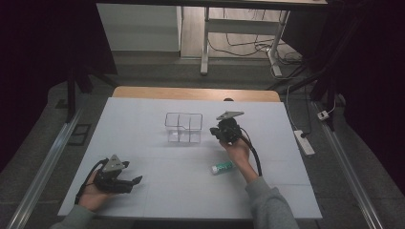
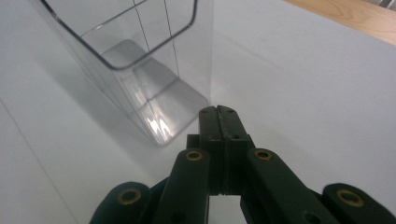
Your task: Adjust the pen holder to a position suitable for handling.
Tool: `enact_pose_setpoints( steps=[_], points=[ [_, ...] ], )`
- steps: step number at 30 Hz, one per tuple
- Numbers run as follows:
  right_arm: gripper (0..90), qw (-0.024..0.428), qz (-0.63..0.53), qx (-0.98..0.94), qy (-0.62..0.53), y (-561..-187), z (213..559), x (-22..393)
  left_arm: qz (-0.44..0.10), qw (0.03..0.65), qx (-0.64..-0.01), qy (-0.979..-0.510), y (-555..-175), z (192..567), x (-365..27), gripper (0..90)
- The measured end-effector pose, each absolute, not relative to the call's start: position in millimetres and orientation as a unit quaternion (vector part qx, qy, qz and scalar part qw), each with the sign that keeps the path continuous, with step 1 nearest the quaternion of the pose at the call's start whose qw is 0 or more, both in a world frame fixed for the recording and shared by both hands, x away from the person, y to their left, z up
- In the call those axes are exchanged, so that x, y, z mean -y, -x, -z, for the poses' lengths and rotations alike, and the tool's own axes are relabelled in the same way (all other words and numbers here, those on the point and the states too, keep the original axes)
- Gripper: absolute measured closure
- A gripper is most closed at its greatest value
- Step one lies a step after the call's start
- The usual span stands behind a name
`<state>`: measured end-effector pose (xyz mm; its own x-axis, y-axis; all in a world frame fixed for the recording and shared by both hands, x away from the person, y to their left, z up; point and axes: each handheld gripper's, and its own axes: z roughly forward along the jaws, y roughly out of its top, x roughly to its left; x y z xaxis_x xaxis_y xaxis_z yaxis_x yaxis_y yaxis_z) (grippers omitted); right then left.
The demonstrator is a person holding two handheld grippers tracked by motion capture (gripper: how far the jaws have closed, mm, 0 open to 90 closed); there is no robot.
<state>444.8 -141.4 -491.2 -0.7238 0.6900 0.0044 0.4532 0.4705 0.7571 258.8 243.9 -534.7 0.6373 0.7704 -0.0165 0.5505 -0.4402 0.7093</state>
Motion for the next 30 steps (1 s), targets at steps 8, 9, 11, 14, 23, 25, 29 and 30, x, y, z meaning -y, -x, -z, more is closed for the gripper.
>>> enact_pose_setpoints(
  steps=[8, 9, 11, 14, 23, 25, 29, 30],
  points=[
    [89.1, 0.153, -0.397, -0.841, -0.335, -431.0, 481.0, 170.8, -0.156, 0.35, -0.395, -0.835, -259.8, 534.6, -242.9, 21.6],
    [86.4, 0.152, -0.399, -0.84, -0.333, -429.3, 479.5, 173.9, -0.156, 0.351, -0.395, -0.835, -259.9, 534.7, -242.7, 21.6],
    [76.4, 0.149, -0.401, -0.842, -0.328, -424.8, 474.5, 182.6, -0.156, 0.351, -0.396, -0.834, -259.9, 534.6, -242.7, 21.6],
    [65.4, 0.15, -0.393, -0.847, -0.325, -420.4, 469.0, 190.3, -0.156, 0.351, -0.395, -0.834, -260.0, 534.7, -242.6, 21.6],
    [50.5, 0.147, -0.411, -0.842, -0.316, -411.2, 461.8, 210.4, -0.156, 0.351, -0.396, -0.834, -260.4, 534.7, -242.3, 21.6],
    [47.6, 0.148, -0.413, -0.843, -0.31, -408.3, 461.0, 214.8, -0.156, 0.352, -0.396, -0.834, -260.5, 534.7, -242.5, 21.6],
    [42.4, 0.146, -0.419, -0.845, -0.298, -402.7, 458.0, 223.4, -0.156, 0.352, -0.396, -0.834, -260.5, 534.6, -242.4, 21.6],
    [41.2, 0.146, -0.418, -0.847, -0.295, -401.4, 456.6, 225.3, -0.156, 0.352, -0.396, -0.834, -260.5, 534.7, -242.4, 21.6]
  ],
)
